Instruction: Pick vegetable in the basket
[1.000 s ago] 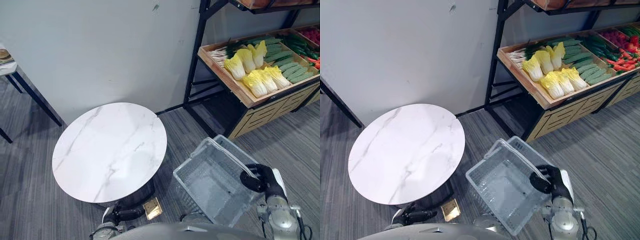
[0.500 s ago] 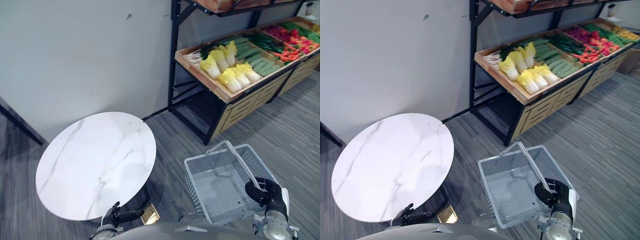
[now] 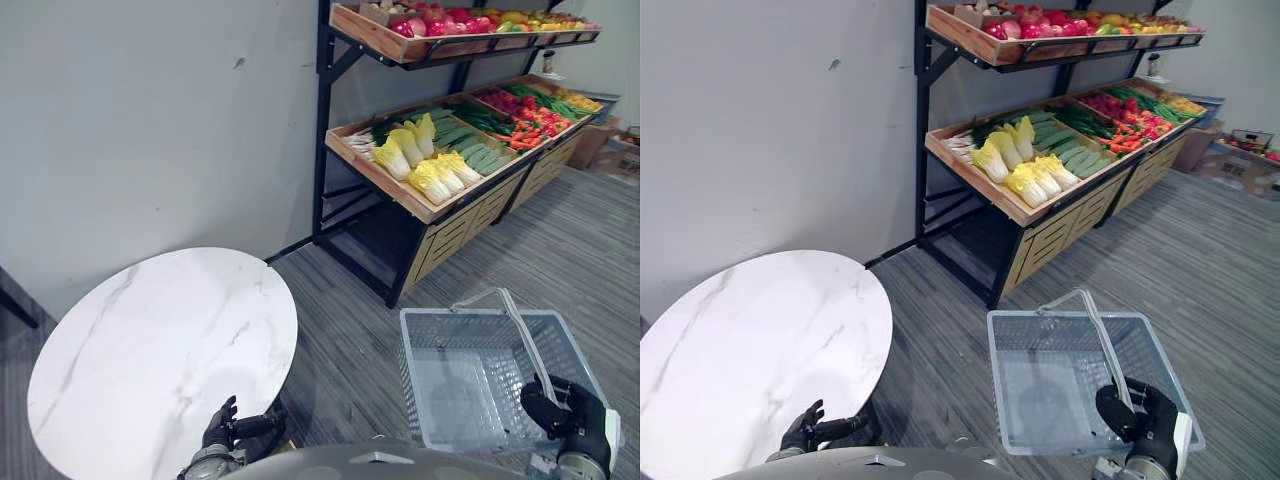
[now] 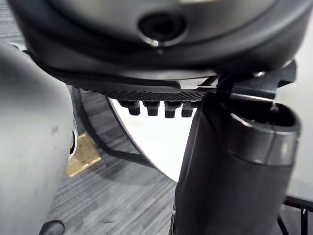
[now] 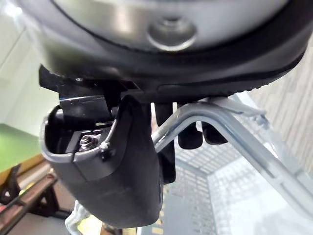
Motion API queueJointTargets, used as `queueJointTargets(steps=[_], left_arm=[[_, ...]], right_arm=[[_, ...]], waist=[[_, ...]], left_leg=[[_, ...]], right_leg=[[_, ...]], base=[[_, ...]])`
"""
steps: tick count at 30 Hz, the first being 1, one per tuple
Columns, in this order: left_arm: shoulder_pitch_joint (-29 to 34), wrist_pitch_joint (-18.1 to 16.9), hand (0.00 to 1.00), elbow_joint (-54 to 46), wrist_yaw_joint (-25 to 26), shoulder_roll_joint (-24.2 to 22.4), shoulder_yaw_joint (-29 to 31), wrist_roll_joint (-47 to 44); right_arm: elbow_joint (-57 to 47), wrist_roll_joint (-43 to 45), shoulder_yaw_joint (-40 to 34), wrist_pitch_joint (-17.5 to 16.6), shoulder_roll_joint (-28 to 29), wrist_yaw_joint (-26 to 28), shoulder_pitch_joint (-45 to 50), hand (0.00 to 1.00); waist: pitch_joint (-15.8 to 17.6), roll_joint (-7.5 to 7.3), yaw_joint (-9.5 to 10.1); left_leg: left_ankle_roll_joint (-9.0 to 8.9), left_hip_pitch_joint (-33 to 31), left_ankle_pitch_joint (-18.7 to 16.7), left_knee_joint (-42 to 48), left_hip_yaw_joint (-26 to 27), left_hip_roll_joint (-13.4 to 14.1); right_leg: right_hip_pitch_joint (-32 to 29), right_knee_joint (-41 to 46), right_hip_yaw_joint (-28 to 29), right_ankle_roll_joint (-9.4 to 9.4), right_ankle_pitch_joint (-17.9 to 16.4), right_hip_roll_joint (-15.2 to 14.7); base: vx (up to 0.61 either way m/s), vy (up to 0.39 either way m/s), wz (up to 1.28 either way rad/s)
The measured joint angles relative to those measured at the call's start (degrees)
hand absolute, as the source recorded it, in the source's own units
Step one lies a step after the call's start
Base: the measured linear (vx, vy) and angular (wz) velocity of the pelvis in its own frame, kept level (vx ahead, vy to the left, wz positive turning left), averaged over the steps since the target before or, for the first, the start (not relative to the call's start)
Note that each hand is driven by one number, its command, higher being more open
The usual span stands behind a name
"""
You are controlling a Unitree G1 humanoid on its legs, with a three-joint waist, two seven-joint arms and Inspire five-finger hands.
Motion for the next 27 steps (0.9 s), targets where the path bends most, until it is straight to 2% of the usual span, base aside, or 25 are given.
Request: queueJointTargets(steps=[1,2,4,5,6,7,8,9,10,11,12,13,14,15,16,17,18,19,21,23,26,27], left_arm=[[0.0,0.0,1.0,0.0,0.3,-0.1,0.0,0.0],[-0.2,0.0,1.0,0.1,0.5,-0.1,0.0,0.1],[-1.2,0.0,1.0,0.0,0.7,-0.3,0.0,0.2],[-2.4,0.0,1.0,0.1,0.8,-0.2,0.0,0.3],[-3.2,0.1,1.0,0.3,1.0,-0.2,0.0,0.5],[-3.3,0.1,1.0,0.3,1.4,-0.1,0.1,0.5],[-3.3,0.2,1.0,0.3,1.6,-0.1,0.1,0.5],[-3.2,0.3,1.0,0.1,1.9,0.0,0.4,0.5],[-3.3,0.3,1.0,-0.1,2.0,0.4,0.6,0.4],[-3.7,0.6,1.0,0.4,2.0,1.6,0.8,0.4],[-4.3,0.8,1.0,1.1,2.0,1.9,1.3,0.3],[-5.3,1.2,1.0,3.4,1.8,2.1,1.3,0.2],[-7.0,0.9,1.0,4.2,1.2,1.1,2.7,0.1],[-7.3,0.6,1.0,4.3,1.4,1.3,3.3,0.0],[-7.6,1.2,1.0,4.2,2.3,1.9,3.3,-0.5],[-7.5,1.2,1.0,4.3,2.5,2.3,3.3,-0.9],[-7.4,1.2,1.0,4.4,2.8,2.2,3.6,-1.0],[-7.3,1.3,1.0,4.4,3.0,1.8,4.2,-1.5],[-7.3,1.1,1.0,4.3,3.2,0.9,3.9,-2.1],[-7.2,1.0,1.0,4.2,3.3,0.8,4.1,-2.4],[-6.9,1.0,1.0,4.2,4.0,0.7,4.2,-3.0],[-6.5,1.1,1.0,4.2,4.3,0.7,4.3,-3.2]], right_arm=[[0.0,-0.1,0.2,0.0,0.6,0.0,0.2,0.0],[0.1,-0.1,0.7,0.0,0.6,-0.2,0.0,0.0],[0.2,-0.1,0.7,0.0,0.8,-1.2,-0.4,0.0],[0.5,0.0,0.7,0.0,0.7,-1.3,-0.4,0.0],[1.0,-0.1,0.7,0.0,0.7,-1.7,-0.4,0.0],[1.5,-0.1,0.7,0.4,0.7,-2.1,-0.4,0.0],[1.7,-0.2,0.5,0.6,0.7,-2.6,-0.4,0.0],[2.0,-0.6,0.1,0.6,0.7,-3.2,-0.4,0.0],[2.3,-0.6,0.3,0.6,0.7,-3.1,-0.7,0.0],[3.9,-0.6,0.6,0.6,0.4,-3.0,-2.1,0.0],[5.5,-0.6,1.1,0.6,-0.3,-3.1,-4.0,0.0],[9.1,-0.6,2.2,0.6,-1.8,-3.1,-8.2,0.0],[13.4,-0.6,2.2,0.7,-3.4,-2.9,-15.5,0.0],[14.2,-0.6,3.0,0.7,-3.4,-2.7,-16.8,0.0],[14.4,-0.6,5.1,0.7,-3.5,-2.2,-17.8,0.0],[14.4,-0.6,7.9,0.7,-4.5,-1.2,-18.5,0.0],[14.6,-0.6,9.3,0.7,-5.4,-0.8,-18.8,0.0],[14.8,-0.6,11.5,0.7,-7.4,0.1,-19.2,0.0],[14.8,-0.6,12.2,0.7,-9.2,1.2,-18.9,0.0],[14.7,-0.6,12.3,0.6,-11.4,1.9,-19.0,0.0],[14.3,-0.6,11.8,0.1,-12.7,1.9,-18.6,0.0],[14.1,-0.6,11.4,-0.1,-12.6,1.8,-18.2,0.0]], waist=[[0.5,0.58,0.12],[1.3,0.43,0.24],[3.9,1.2,0.31],[5.0,1.32,0.36],[6.1,1.8,0.3],[6.3,1.74,0.31],[6.1,1.99,0.34],[6.1,1.59,0.42],[6.1,0.9,0.59],[6.0,-1.37,-0.16],[6.1,-1.52,-0.21],[6.1,-1.92,-0.2],[7.0,-1.27,2.79],[7.2,-1.96,2.75],[7.2,-2.67,2.66],[7.5,-2.52,3.37],[7.4,-2.03,3.53],[7.1,-0.64,3.56],[7.1,-0.06,3.42],[6.9,0.67,3.53],[7.0,0.62,2.99],[7.0,0.6,2.12]], left_leg=[[-0.02,0.0,-0.6,0.7,1.4,0.6],[0.18,0.0,-1.2,1.6,3.1,1.3],[0.82,0.0,-2.0,2.9,5.3,2.5],[1.14,0.0,-1.9,3.1,6.6,2.9],[1.75,0.1,-1.7,3.2,7.6,3.2],[1.76,0.1,-1.5,3.2,8.7,3.5],[1.83,0.1,-1.3,3.1,9.1,3.6],[1.44,0.3,-0.9,3.1,9.9,4.0],[1.48,0.5,-0.3,3.2,11.0,4.1],[1.98,-0.2,0.3,3.5,11.5,3.4],[3.17,-0.8,0.8,3.2,11.4,2.9],[4.06,-2.2,-0.6,-0.3,10.6,-1.2],[5.8,-2.6,3.2,-7.4,11.3,-6.2],[5.34,-2.4,4.1,-6.5,13.3,-5.6],[5.79,-3.0,3.9,-4.1,15.1,-4.4],[5.31,-3.2,3.3,-2.0,17.5,-2.1],[5.13,-3.2,3.2,-1.4,18.3,-0.8],[4.56,-3.3,3.7,-2.2,19.5,0.8],[4.44,-2.7,6.1,-4.5,20.1,1.4],[4.52,-2.2,9.6,-6.8,20.9,2.4],[4.49,-1.3,12.7,-8.6,21.9,2.3],[4.56,-0.9,13.7,-8.5,22.0,2.3]], right_leg=[[-0.7,0.0,0.5,0.64,0.6,0.3],[-1.9,0.1,0.0,0.89,1.8,0.6],[-3.6,-0.6,-6.2,0.55,4.5,0.1],[-4.2,-1.6,-11.4,-0.53,5.3,-1.5],[-5.3,-0.1,-19.6,-2.14,4.4,-5.4],[-6.4,4.7,-25.3,-3.36,3.3,-9.5],[-6.5,7.4,-26.9,-3.66,3.1,-11.4],[-6.5,12.2,-29.0,-4.78,2.1,-14.6],[-6.8,14.5,-30.2,-5.26,0.9,-16.5],[-9.1,15.0,-33.8,-4.54,1.0,-16.9],[-9.9,14.3,-34.7,-5.32,1.5,-16.5],[-9.1,6.7,-32.4,-7.67,2.5,-15.8],[-9.6,6.1,-34.5,-9.73,1.1,-16.8],[-9.9,11.0,-38.4,-9.64,-0.6,-19.2],[-8.4,11.9,-45.7,-6.9,-2.7,-22.5],[-8.5,11.2,-52.2,-5.66,-2.5,-22.8],[-8.3,9.6,-53.5,-4.62,-1.9,-21.7],[-7.3,4.9,-54.1,-3.93,-1.0,-18.8],[-6.1,1.0,-54.3,-4.47,0.4,-16.6],[-3.3,-7.3,-54.3,-5.88,4.6,-12.6],[0.2,-15.8,-54.0,-6.75,8.5,-9.9],[1.7,-18.3,-53.7,-7.1,9.4,-9.3]], base=[[-0.04,0.113,-0.7],[-0.07,0.111,-0.88],[-0.1,0.059,-0.68],[-0.14,0.064,-0.41],[-0.1,0.093,-0.4],[-0.06,0.083,-0.28],[0.03,0.002,-0.33],[0.01,-0.063,-0.43],[0.0,-0.136,-0.64],[-0.01,-0.101,-0.71],[-0.11,-0.035,-0.87],[-0.11,0.051,-1.82],[-0.14,0.047,-1.94],[-0.03,-0.04,-1.83],[-0.02,-0.123,-1.03],[0.01,-0.149,-0.92],[0.02,-0.177,-0.96],[0.04,-0.16,-0.61],[0.04,-0.154,-0.28],[0.05,-0.174,-0.22],[0.06,-0.191,-0.19],[0.04,-0.118,-0.2]])
